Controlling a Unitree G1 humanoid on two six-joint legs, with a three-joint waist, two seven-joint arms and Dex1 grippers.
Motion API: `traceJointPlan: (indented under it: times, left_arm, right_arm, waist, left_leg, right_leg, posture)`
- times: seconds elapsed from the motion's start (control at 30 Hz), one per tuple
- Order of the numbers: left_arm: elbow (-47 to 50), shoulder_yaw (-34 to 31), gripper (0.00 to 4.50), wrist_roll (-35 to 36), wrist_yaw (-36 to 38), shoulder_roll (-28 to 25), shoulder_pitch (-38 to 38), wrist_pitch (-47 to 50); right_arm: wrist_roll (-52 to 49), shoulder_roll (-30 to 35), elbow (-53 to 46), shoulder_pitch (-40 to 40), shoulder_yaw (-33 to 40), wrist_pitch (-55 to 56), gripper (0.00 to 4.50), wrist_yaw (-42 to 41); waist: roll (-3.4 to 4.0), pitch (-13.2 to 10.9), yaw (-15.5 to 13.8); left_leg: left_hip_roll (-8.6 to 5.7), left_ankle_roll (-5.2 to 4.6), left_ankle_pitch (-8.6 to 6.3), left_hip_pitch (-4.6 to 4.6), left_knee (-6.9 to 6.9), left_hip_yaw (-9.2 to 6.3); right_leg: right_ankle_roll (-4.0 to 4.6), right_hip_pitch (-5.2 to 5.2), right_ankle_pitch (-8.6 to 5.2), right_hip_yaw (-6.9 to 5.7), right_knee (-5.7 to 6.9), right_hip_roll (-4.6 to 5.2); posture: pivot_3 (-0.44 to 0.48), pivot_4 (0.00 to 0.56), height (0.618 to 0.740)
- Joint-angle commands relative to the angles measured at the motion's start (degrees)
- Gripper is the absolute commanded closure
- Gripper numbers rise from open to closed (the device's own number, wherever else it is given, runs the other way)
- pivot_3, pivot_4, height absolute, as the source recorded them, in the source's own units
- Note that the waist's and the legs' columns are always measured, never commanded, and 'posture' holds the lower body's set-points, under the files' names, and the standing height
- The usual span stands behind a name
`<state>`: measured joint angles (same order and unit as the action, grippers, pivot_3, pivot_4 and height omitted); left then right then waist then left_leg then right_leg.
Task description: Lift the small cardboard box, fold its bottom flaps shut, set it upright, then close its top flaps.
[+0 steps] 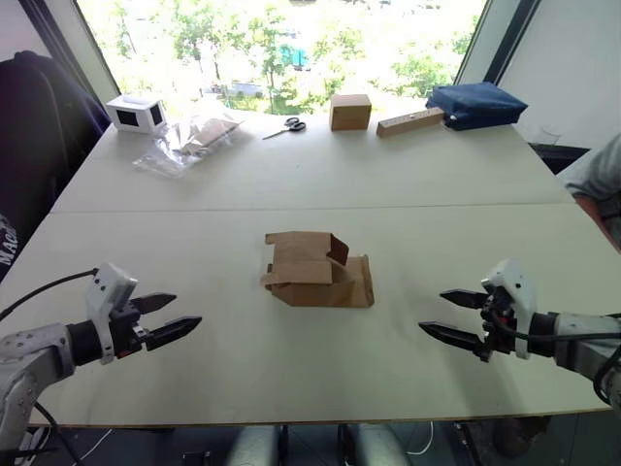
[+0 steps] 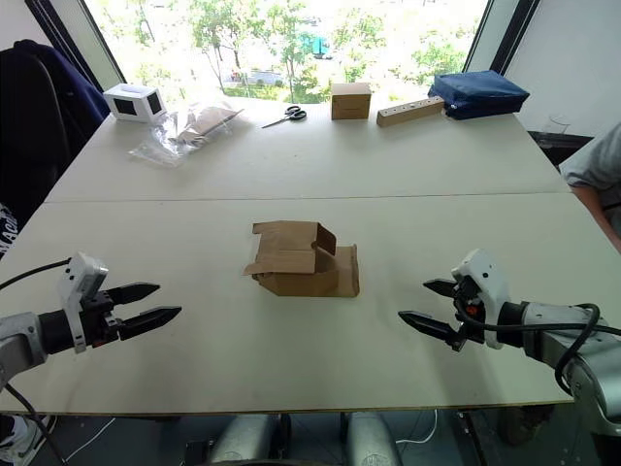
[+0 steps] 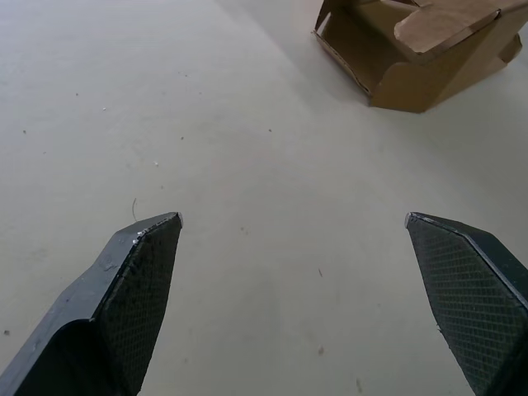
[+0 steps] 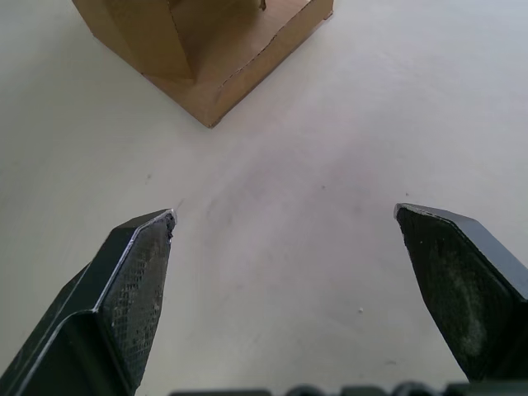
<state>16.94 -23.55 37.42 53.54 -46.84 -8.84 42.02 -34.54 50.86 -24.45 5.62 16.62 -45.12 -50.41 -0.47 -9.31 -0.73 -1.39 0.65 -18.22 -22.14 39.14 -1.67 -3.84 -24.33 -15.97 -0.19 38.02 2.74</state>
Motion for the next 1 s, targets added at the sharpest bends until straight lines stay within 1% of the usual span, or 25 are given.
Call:
traceJointPlan:
  times: [0.03,0.6,0.7,0.83,0.93,1.0]
  left_arm:
    - [1.06,-0.81,0.03,0.55,0.03,0.08,-0.29,-0.96]
    - [-0.79,-1.3,0.03,0.37,1.03,-0.52,-0.95,-2.67]
    - [-2.06,-1.23,0.03,0.31,1.44,-0.86,0.48,-3.22]
    - [-2.89,-0.31,0.03,-1.83,-0.23,-1.33,2.51,-3.72]
    - [-2.73,-0.59,0.03,-2.57,-3.01,-0.97,5.14,-3.33]
    - [-3.6,0.08,0.03,-3.06,-3.47,-1.69,6.91,-2.83]
  right_arm:
    - [-0.14,-0.05,-0.84,-0.17,0.47,0.99,0.0,0.03]
    - [0.83,-0.1,0.11,-2.01,-1.11,1.26,0.0,0.87]
    - [1.31,-0.23,0.85,-2.83,-1.54,1.66,0.0,1.22]
    - [2.84,0.44,1.96,-4.17,-2.14,2.33,0.0,1.71]
    - [2.51,0.43,1.09,-4.36,-1.06,1.87,0.0,2.08]
    - [1.99,0.55,0.24,-4.29,-0.39,1.45,0.0,2.09]
  waist:
    - [0.0,0.0,0.0]
    - [0.0,0.0,0.0]
    - [0.0,0.0,-0.02]
    - [0.0,0.0,0.01]
    - [0.0,0.0,0.01]
    - [0.0,0.0,-0.06]
  left_leg:
    - [0.0,0.0,0.0,0.0,0.0,0.0]
    - [0.0,0.0,0.0,0.0,0.0,0.0]
    - [0.0,0.0,0.0,0.0,0.0,0.0]
    - [0.0,0.0,0.0,0.0,0.0,0.0]
    - [0.0,0.0,0.0,0.0,0.0,0.0]
    - [0.0,0.0,0.0,0.0,0.0,0.0]
  right_leg:
    - [0.0,0.0,0.0,0.0,0.0,0.0]
    - [0.0,0.0,0.0,0.0,0.0,0.0]
    - [0.0,0.0,0.0,0.0,0.0,0.0]
    - [0.0,0.0,0.0,0.0,0.0,0.0]
    - [0.0,0.0,0.0,0.0,0.0,0.0]
    - [0.0,0.0,0.0,0.0,0.0,0.0]
  posture:
    - [0.0,0.15,0.74]
    - [0.0,0.15,0.74]
    - [0.0,0.15,0.74]
    - [0.0,0.15,0.74]
    - [0.0,0.15,0.74]
    - [0.0,0.15,0.74]
